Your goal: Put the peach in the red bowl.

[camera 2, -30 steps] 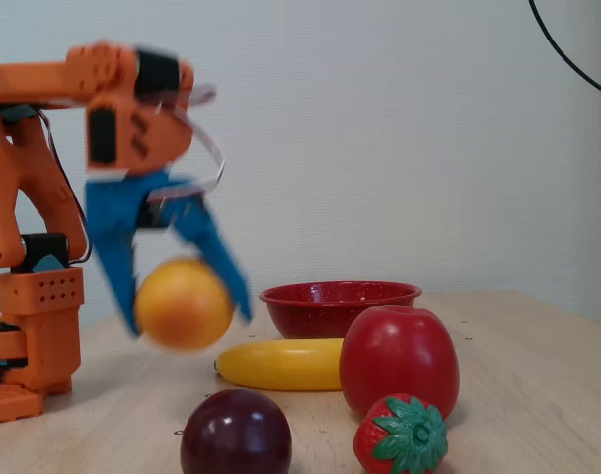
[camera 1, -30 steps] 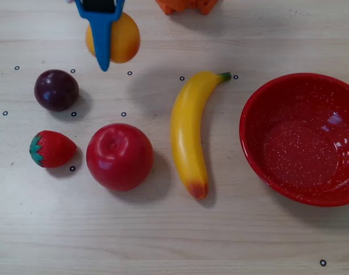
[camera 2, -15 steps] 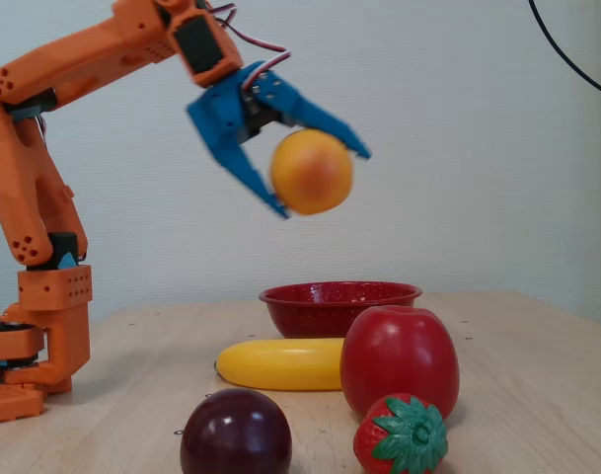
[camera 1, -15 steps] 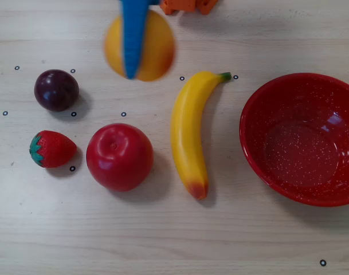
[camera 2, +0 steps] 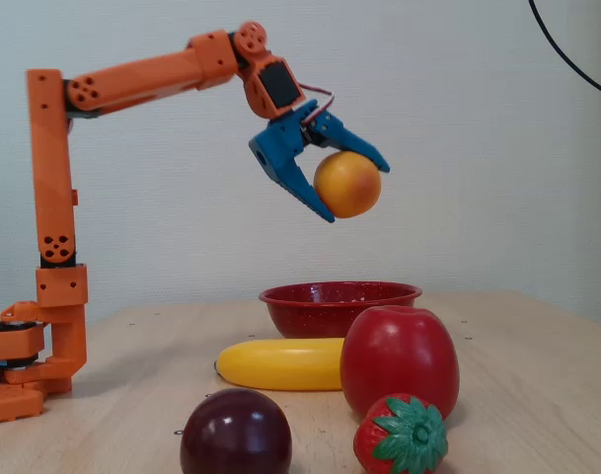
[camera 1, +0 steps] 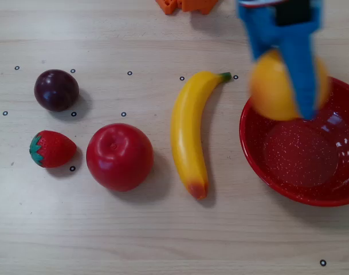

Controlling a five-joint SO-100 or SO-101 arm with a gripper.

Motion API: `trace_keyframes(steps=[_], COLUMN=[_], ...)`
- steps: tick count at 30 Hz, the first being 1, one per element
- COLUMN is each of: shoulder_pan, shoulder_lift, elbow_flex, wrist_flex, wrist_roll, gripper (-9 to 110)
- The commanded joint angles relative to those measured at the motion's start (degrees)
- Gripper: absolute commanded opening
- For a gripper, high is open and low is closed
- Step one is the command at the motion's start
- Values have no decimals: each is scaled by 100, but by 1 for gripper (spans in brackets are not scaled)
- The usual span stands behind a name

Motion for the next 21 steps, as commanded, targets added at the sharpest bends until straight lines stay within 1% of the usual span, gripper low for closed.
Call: trace_keyframes(steps=[1, 9, 15, 17, 20, 21], shoulder_pan=[413, 1081, 1195, 1178, 1134, 1116], shoulder_lift=[-26, -1380, -2162, -2391, -2672, -2751], elbow_flex=[-817, -1459, -1529, -1573, -1600, -1608], wrist_flex=[79, 562, 431, 422, 475, 519], wrist_roll=[-79, 70, 325, 334, 281, 246], gripper=[0, 0, 0, 5, 25, 35])
